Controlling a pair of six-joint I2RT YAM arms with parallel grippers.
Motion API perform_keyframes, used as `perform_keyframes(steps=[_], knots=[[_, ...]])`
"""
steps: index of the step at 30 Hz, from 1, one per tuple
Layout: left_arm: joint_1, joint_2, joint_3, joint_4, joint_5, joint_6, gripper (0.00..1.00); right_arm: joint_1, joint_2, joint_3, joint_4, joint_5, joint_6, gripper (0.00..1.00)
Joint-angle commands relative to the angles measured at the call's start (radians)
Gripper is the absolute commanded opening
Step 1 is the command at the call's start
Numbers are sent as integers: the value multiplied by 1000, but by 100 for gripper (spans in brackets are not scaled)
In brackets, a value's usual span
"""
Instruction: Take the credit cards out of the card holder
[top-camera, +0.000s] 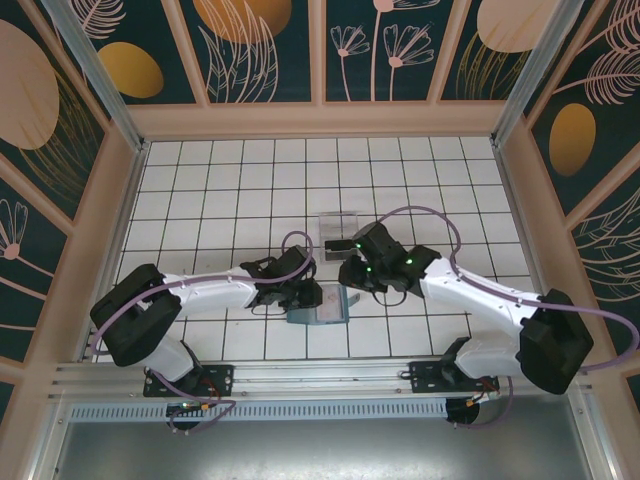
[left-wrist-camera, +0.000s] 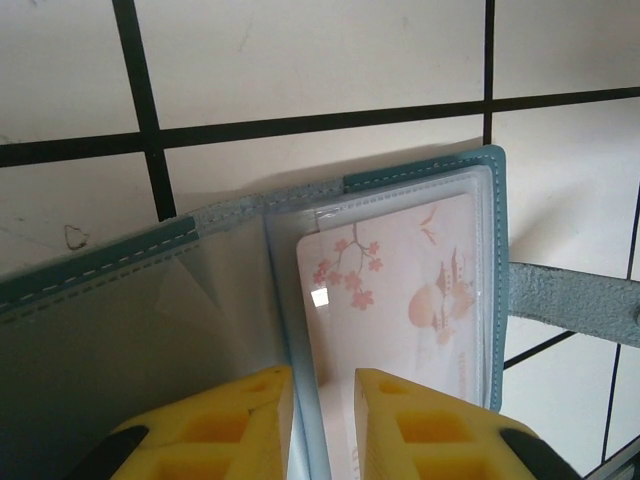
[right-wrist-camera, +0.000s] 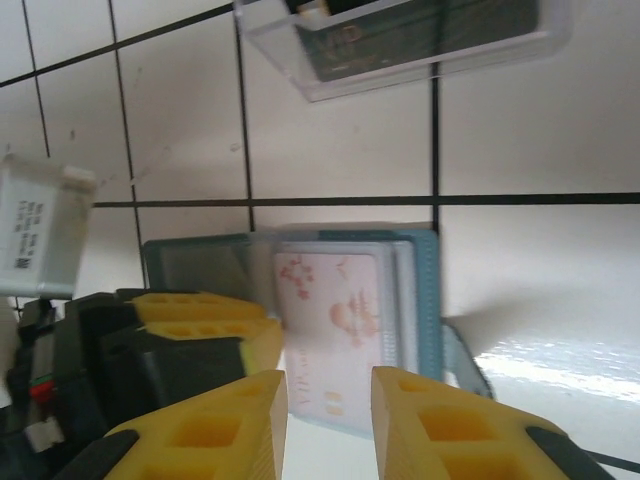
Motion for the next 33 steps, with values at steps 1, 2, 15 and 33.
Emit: perform_keyframes(steps=[1, 2, 15, 33], knots=[[8, -15, -15, 37, 21, 12, 24, 19, 61, 25, 18, -22, 13, 28], [8, -12, -18, 39, 23, 13, 24, 24, 79, 24, 29, -29, 14, 27], [19, -13, -48, 52, 26, 12, 24, 35, 274, -37, 140, -74, 6, 22], [18, -13, -38, -57, -31, 45, 21, 37, 304, -58, 118, -43, -3, 23]])
